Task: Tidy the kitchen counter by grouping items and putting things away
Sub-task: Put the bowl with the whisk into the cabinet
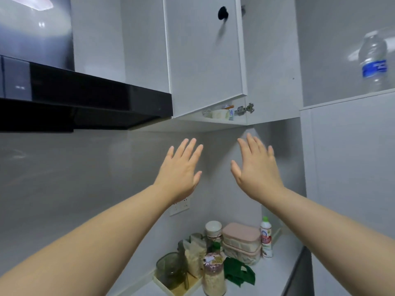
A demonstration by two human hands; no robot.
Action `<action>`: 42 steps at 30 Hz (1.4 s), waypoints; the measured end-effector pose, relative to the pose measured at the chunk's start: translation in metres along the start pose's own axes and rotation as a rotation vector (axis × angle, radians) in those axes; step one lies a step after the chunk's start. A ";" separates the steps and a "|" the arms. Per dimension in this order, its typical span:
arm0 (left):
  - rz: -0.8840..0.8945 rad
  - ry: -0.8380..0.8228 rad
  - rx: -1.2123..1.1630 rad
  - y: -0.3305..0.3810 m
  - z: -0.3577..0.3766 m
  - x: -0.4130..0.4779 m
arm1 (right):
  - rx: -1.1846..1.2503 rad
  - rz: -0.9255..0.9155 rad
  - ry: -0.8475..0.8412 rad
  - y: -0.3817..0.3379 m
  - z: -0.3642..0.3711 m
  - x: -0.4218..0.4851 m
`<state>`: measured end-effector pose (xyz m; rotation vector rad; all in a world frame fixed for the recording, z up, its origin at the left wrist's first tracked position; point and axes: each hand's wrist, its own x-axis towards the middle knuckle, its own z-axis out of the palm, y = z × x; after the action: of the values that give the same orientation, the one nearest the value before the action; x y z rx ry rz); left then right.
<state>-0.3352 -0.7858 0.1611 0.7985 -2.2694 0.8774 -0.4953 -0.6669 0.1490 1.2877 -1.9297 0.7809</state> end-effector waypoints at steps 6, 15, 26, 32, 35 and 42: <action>0.003 0.051 -0.015 0.059 0.034 0.070 | 0.033 -0.018 -0.024 0.082 0.024 0.037; -0.130 0.091 0.060 0.098 0.063 0.179 | 0.086 -0.125 0.030 0.162 0.067 0.138; -0.173 0.092 0.105 0.071 0.116 0.240 | 0.335 -0.062 0.044 0.170 0.152 0.214; -0.186 0.085 0.219 0.041 0.141 0.284 | 0.447 0.005 0.130 0.163 0.184 0.274; -0.197 0.100 0.241 0.025 0.147 0.313 | 0.532 0.043 0.176 0.163 0.192 0.308; -0.227 0.093 0.317 -0.016 0.160 0.370 | 0.793 0.157 0.148 0.174 0.227 0.366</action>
<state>-0.6137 -1.0309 0.3204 1.1058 -1.9370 1.1544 -0.8080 -0.9808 0.2894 1.4533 -1.6580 1.7865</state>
